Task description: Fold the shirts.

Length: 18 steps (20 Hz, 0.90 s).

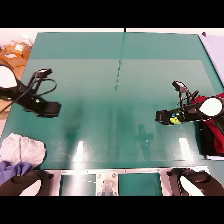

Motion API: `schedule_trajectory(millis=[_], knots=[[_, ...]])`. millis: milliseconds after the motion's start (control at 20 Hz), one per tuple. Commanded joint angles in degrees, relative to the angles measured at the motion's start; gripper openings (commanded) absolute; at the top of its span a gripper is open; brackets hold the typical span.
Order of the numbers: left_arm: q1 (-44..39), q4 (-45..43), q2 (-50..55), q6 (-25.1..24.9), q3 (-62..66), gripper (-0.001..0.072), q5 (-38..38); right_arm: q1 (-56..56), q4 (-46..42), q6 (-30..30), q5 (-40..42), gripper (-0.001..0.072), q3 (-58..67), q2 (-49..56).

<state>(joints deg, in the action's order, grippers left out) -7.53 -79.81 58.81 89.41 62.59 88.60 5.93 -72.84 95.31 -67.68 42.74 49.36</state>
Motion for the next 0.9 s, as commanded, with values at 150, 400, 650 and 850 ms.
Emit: schedule_trajectory(millis=[150, 400, 650, 850], knots=[[0.1, -17.4, -5.4, 6.3, -5.1, 0.0024, 7.5, 0.0, 0.0, 0.0, 0.0, 0.0009, 0.0, 0.0], [0.2, -44.5, -6.6, 18.5, -20.7, 0.0682, 6.1, 0.0, 0.0, 0.0, 0.0, 0.0009, 0.0, 0.0], [0.2, -42.9, -5.2, 17.6, -35.8, 0.0681, -5.2, 0.0, 0.0, 0.0, 0.0, 0.0009, 0.0, 0.0], [0.2, -42.8, -1.0, 10.6, -41.9, 0.0678, -16.2, 0.0, 0.0, 0.0, 0.0, 0.0009, 0.0, 0.0]])
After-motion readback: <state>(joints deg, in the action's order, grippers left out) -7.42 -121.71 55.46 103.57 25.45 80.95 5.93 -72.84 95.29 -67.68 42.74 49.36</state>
